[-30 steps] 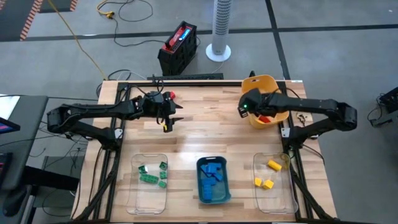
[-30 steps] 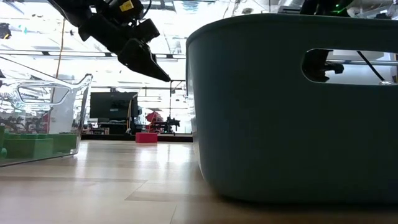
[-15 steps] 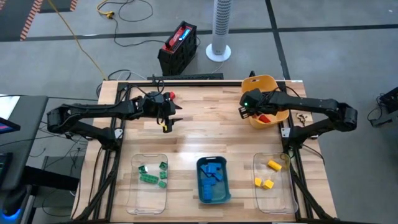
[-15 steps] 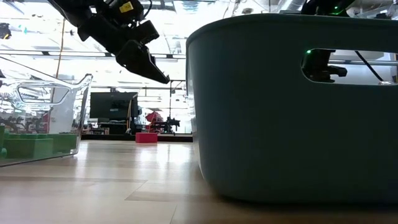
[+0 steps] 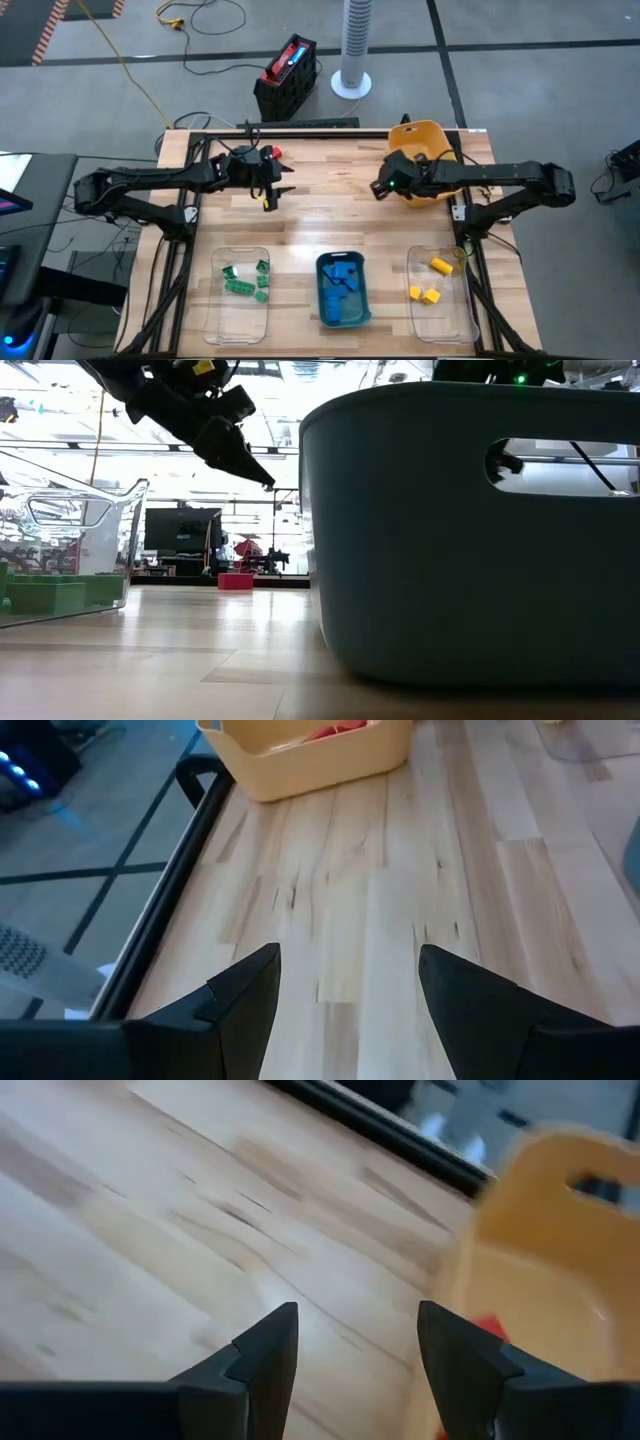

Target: Sort blocks

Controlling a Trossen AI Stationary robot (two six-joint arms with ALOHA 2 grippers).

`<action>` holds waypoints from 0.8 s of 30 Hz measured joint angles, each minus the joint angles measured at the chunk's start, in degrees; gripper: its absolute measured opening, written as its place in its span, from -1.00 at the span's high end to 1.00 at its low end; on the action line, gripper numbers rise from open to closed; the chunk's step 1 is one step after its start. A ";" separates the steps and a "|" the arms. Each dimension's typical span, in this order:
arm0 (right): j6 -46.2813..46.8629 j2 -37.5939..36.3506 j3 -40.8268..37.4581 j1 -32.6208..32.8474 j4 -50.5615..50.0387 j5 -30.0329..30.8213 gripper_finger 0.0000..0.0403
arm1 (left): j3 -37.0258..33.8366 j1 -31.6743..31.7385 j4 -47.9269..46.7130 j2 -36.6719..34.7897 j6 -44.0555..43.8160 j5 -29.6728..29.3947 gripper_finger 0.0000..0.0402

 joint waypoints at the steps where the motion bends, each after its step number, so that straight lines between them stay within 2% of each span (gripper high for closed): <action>1: -0.82 0.00 0.00 0.57 1.86 0.00 -0.06 | 0.00 0.00 -0.11 0.14 -0.29 -0.07 -0.16; 5: -2.00 0.13 0.00 2.93 6.84 -0.08 -0.06 | 0.00 0.45 -3.09 0.25 -2.57 -1.61 -0.16; 10: -4.06 0.15 0.00 5.83 10.83 1.40 -0.02 | 0.00 3.42 -5.18 0.27 -9.31 -10.78 -0.16; 12: -6.35 0.15 0.00 6.80 12.16 3.01 0.00 | 0.00 5.20 -6.12 0.27 -10.82 -12.54 -0.16; 16: -9.20 0.15 0.02 6.77 13.06 3.15 0.05 | 0.16 9.58 -8.48 0.37 -13.33 -13.29 -0.16; 19: -12.08 0.15 0.02 6.04 14.53 3.15 0.07 | 3.69 12.41 -13.27 2.68 -14.46 -13.44 -0.16; 24: -17.70 -0.09 0.02 4.63 21.02 3.06 0.08 | 11.76 14.89 -22.75 11.55 -14.84 -11.87 -0.16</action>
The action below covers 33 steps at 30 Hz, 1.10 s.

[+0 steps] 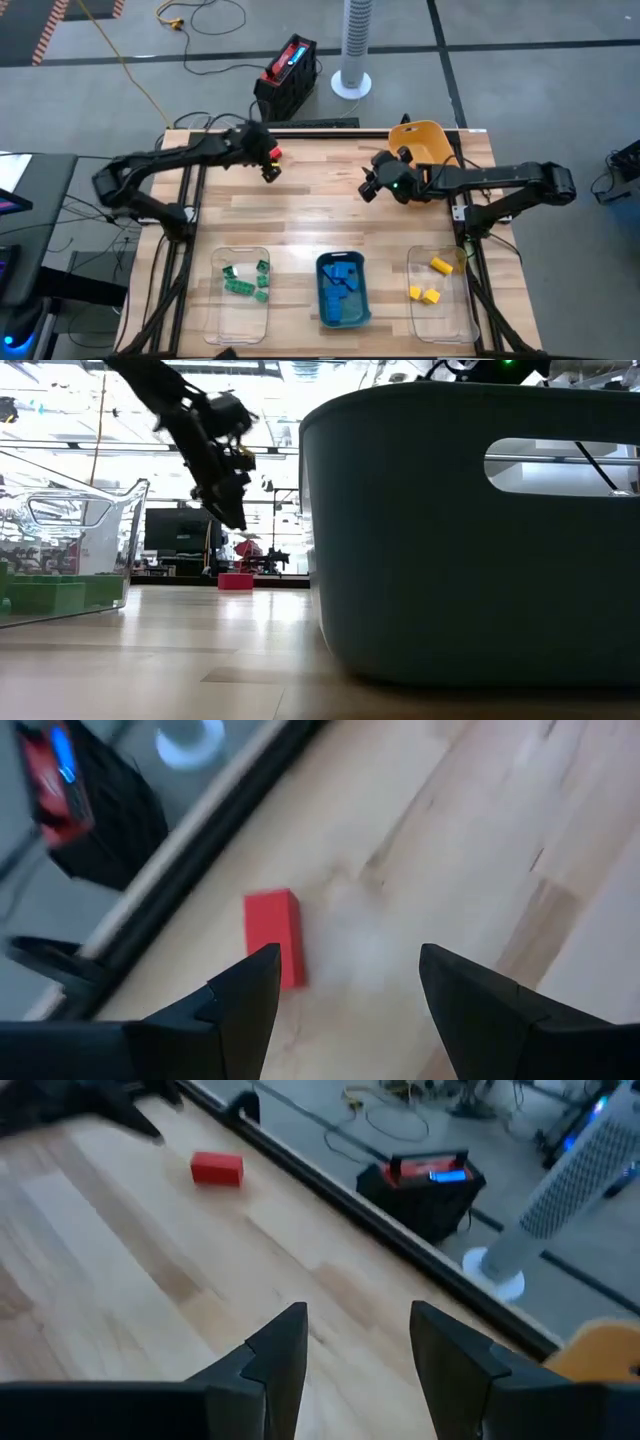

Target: Sort blocks

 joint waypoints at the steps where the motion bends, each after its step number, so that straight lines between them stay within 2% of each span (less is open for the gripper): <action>1: -1.09 -0.11 0.00 -0.08 1.05 -0.02 0.08 | 1.36 0.25 -1.36 2.14 0.01 0.48 -0.16; 8: -4.72 -0.32 0.00 -0.14 2.75 -0.50 0.08 | 9.47 0.53 -7.41 14.31 1.44 0.94 -0.16; 13: -5.56 -0.32 0.00 -0.29 2.74 -0.57 0.08 | 12.33 1.34 -8.70 19.58 3.06 -2.08 -0.16; 24: -5.59 -0.32 0.00 0.25 2.80 -1.74 0.08 | 14.58 5.27 -8.96 21.18 2.49 -2.71 -0.16; 33: -5.71 -0.32 0.00 0.58 2.90 -1.97 0.08 | 14.66 4.03 -9.97 21.05 2.13 -3.18 -0.16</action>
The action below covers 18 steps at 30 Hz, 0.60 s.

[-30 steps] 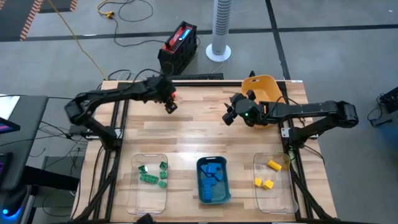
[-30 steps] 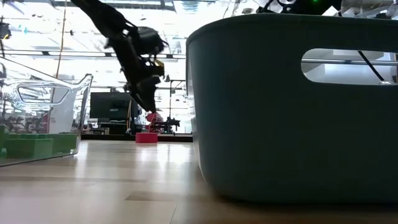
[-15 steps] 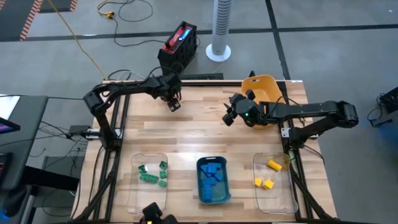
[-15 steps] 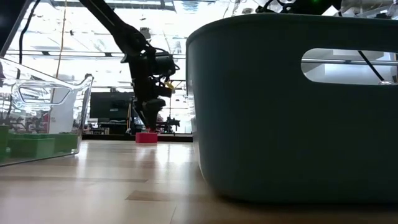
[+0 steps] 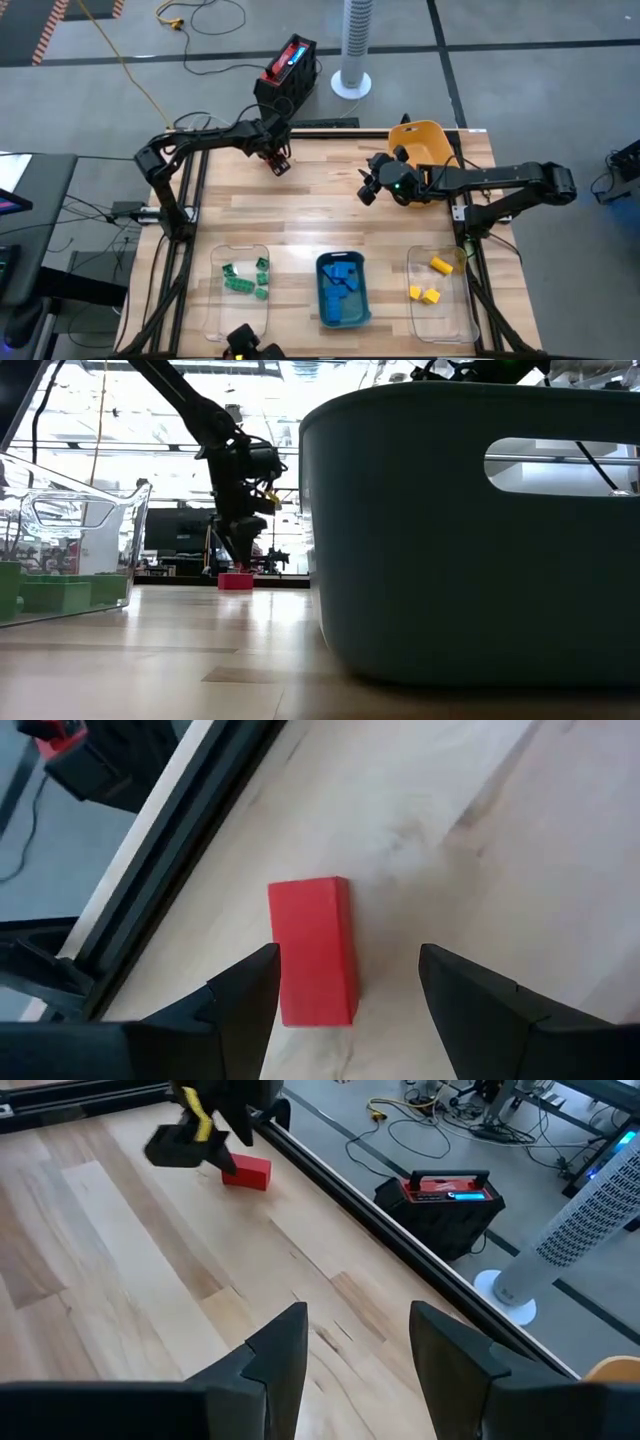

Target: Sort blocks

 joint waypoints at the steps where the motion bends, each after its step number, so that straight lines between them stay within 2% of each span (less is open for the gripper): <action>1: 0.00 0.00 0.00 0.00 0.00 0.00 0.08 | 0.00 -0.27 -0.39 -0.40 0.39 -0.26 -0.16; 11: -0.65 0.00 0.00 0.00 2.02 -0.27 0.08 | 7.30 -3.61 -9.06 -1.26 5.32 -7.66 -0.16; 15: -2.89 0.00 0.00 -0.02 4.88 -1.59 0.08 | 14.58 -4.63 -15.35 1.52 4.81 -8.74 -0.16; 18: -3.43 0.00 0.20 0.00 5.46 -1.90 0.08 | 21.03 -5.17 -20.37 6.15 4.10 -8.55 -0.16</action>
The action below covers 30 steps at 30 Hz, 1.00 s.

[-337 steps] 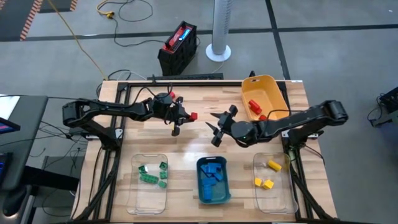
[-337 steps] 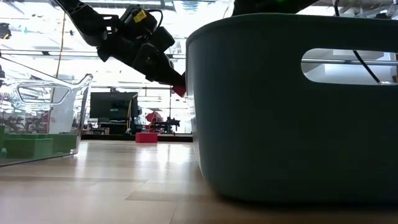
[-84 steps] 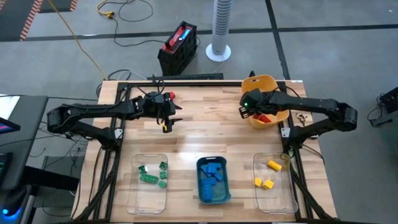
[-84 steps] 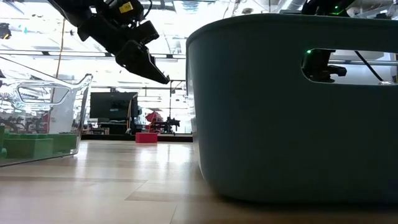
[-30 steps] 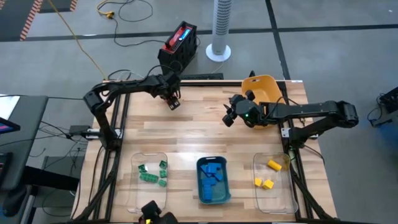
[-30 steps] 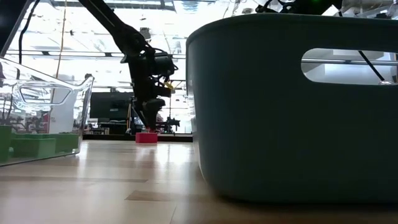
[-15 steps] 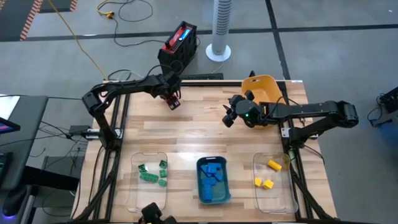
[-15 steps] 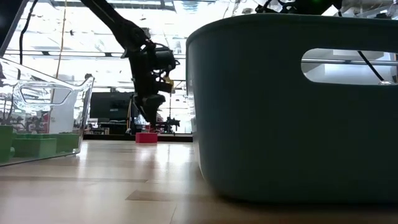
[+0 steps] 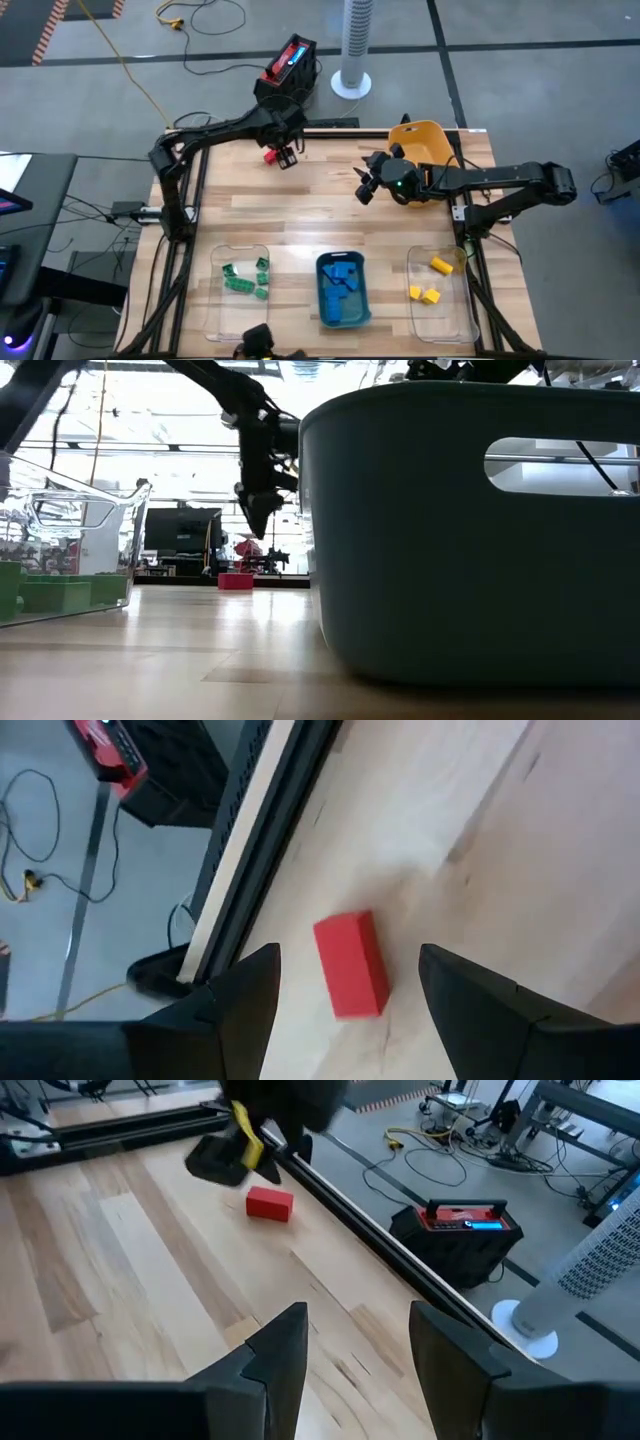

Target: Sort blocks

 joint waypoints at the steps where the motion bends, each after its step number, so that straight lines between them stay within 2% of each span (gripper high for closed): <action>1: -0.01 0.00 0.22 0.00 -0.49 0.00 0.08 | 1.83 -0.23 -1.60 1.83 0.02 0.01 -0.16; 7: 0.17 -0.54 0.54 -0.04 -5.35 0.52 0.08 | 10.94 -2.05 -12.55 13.87 -0.74 0.05 -0.16; 12: 3.44 -4.09 0.54 0.19 -10.71 2.17 0.08 | 14.47 -3.04 -20.58 20.78 -3.11 -5.12 -0.16; 18: 5.01 -7.60 0.56 3.35 -11.98 3.27 0.08 | 14.44 -3.58 -21.72 22.72 -4.07 -9.50 -0.16; 21: 4.92 -7.74 0.54 5.33 -11.23 5.89 0.08 | 14.70 -3.31 -20.38 22.46 -4.62 -10.48 -0.16; 30: 4.04 -7.91 0.54 7.20 -10.29 6.88 0.11 | 12.71 -1.81 -20.63 22.27 -4.70 -4.49 -0.16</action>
